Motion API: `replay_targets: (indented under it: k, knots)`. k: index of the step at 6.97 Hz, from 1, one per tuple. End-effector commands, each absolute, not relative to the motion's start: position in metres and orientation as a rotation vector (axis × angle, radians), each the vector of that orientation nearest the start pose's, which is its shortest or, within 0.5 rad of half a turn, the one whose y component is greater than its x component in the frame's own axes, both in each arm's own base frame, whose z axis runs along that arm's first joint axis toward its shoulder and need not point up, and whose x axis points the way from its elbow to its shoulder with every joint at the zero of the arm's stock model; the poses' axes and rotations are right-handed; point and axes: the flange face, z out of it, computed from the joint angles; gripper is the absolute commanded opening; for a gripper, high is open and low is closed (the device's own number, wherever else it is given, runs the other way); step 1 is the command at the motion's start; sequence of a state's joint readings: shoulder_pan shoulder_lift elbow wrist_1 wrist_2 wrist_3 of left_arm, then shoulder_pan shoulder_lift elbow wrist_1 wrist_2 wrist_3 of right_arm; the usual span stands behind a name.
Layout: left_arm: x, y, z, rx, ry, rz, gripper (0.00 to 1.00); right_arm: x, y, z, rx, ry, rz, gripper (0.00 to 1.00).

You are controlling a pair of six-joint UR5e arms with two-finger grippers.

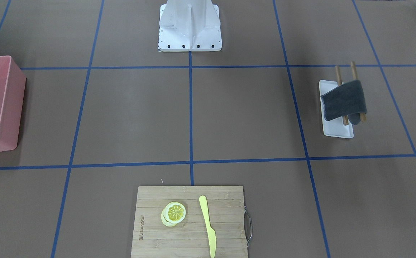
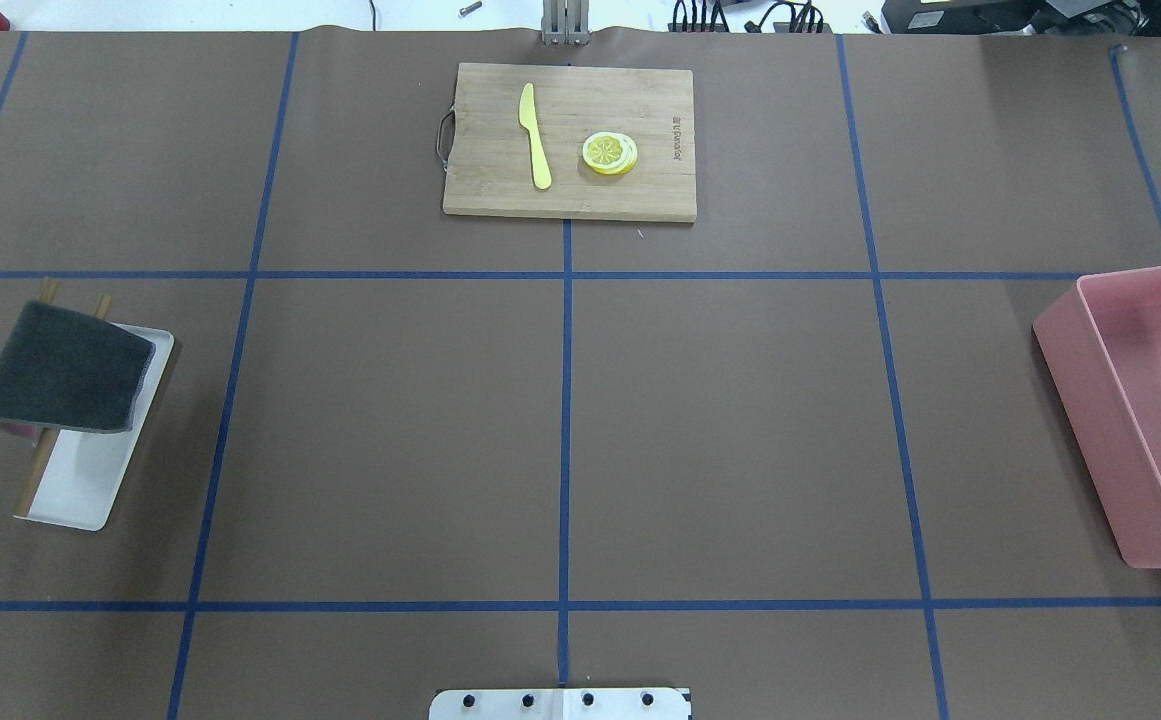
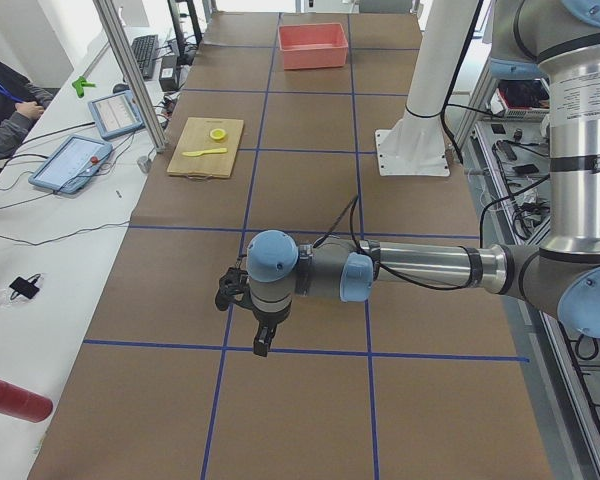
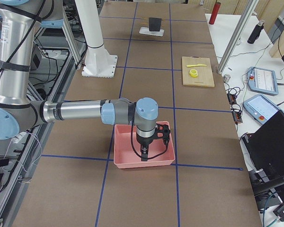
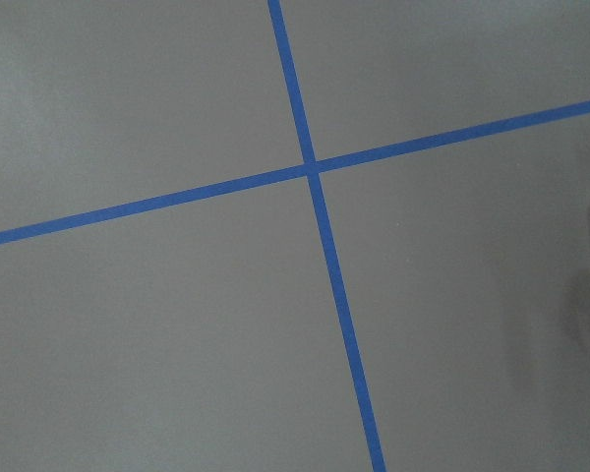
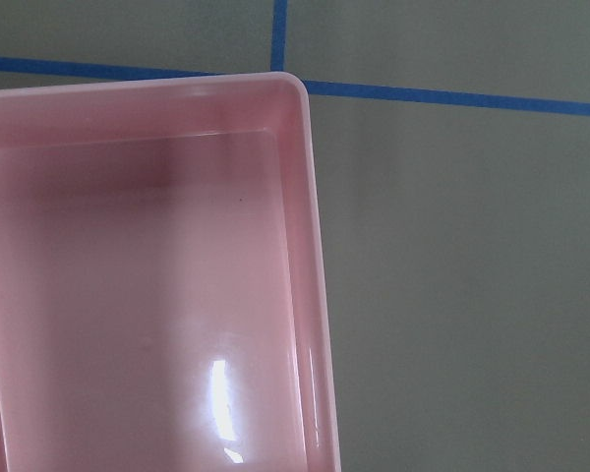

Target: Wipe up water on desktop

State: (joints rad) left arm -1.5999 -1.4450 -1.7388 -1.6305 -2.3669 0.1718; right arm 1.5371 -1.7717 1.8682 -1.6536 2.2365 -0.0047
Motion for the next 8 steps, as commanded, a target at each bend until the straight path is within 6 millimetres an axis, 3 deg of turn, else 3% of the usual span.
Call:
replay_targets:
  k: [1,3,5,7,8]
  knots:
    - [-0.075,-0.443,0.622,0.185,0.782,0.179,0.98,0.058,-0.408,0.618,0.004,-0.667,-0.042,1.00]
    - [-0.075,-0.443,0.621,0.190,0.781,0.183,0.98,0.058,-0.409,0.617,0.007,-0.664,-0.044,1.00]
    - [-0.075,-0.449,0.613,0.204,0.777,0.185,0.98,0.058,-0.410,0.601,0.037,-0.668,-0.056,1.00]
    - [-0.076,-0.463,0.594,0.245,0.775,0.197,0.98,0.058,-0.411,0.595,0.051,-0.665,-0.059,1.00]
    - [-0.076,-0.467,0.589,0.264,0.773,0.207,0.98,0.058,-0.412,0.579,0.082,-0.665,-0.070,1.00]
